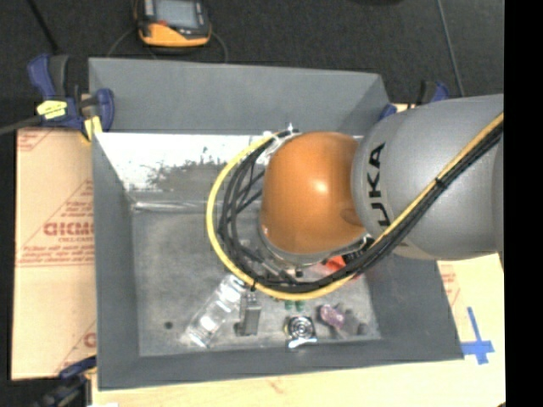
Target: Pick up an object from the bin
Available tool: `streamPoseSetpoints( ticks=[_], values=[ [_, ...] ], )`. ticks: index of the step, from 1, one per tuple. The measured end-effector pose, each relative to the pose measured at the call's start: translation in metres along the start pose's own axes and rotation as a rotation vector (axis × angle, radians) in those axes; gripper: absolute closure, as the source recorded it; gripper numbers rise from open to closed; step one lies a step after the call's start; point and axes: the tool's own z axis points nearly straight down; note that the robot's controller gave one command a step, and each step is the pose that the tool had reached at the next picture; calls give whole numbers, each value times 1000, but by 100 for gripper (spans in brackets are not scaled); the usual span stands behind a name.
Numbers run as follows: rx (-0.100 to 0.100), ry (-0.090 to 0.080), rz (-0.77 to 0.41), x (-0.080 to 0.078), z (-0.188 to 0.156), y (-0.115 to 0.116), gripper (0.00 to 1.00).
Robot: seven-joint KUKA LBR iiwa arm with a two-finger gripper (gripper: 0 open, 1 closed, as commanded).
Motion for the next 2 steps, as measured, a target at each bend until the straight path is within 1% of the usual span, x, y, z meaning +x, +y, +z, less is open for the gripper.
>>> streamPoseSetpoints(
  ticks=[1, 2],
  values=[
    [3, -8, -211, -56, 49, -46, 0],
    [2, -4, -405, -79, 127, -34, 0]
  ],
)
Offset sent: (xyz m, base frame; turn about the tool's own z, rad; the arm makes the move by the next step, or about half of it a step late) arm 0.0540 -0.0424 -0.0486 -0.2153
